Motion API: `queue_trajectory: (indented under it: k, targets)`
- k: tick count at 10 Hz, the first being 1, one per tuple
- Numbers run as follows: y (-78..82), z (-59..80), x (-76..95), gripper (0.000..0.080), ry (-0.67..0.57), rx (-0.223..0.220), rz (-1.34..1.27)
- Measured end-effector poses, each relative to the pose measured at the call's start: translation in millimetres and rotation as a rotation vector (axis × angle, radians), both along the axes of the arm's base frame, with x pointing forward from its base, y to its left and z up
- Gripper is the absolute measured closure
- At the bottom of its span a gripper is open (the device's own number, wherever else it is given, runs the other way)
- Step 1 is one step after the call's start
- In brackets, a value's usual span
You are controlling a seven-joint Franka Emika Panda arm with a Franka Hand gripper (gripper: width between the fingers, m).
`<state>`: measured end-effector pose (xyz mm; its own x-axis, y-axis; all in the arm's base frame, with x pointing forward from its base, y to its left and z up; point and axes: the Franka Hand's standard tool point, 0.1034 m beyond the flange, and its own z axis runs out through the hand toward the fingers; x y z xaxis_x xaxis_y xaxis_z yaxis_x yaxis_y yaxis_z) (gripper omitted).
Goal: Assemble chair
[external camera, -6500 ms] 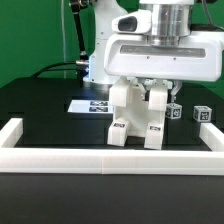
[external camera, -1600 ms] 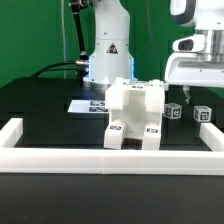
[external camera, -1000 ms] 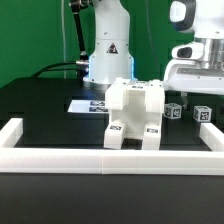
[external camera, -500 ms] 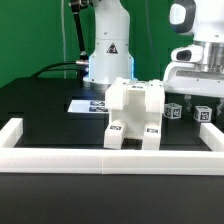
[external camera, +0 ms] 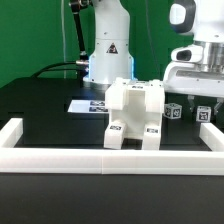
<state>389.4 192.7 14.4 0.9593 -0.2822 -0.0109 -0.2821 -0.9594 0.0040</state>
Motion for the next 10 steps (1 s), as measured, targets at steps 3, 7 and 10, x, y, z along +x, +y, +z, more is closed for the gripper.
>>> queue_trajectory:
  k: [3, 7, 10]
  targets:
    - [-9.0, 40.2, 11.7, 0.0512, 0.027, 0.014, -0.009]
    - [-36.4, 100.0, 38.6, 0.0512, 0.038, 0.051, 0.012]
    - [-52.9, 107.5, 55.0, 0.0512, 0.012, 0.056, 0.051]
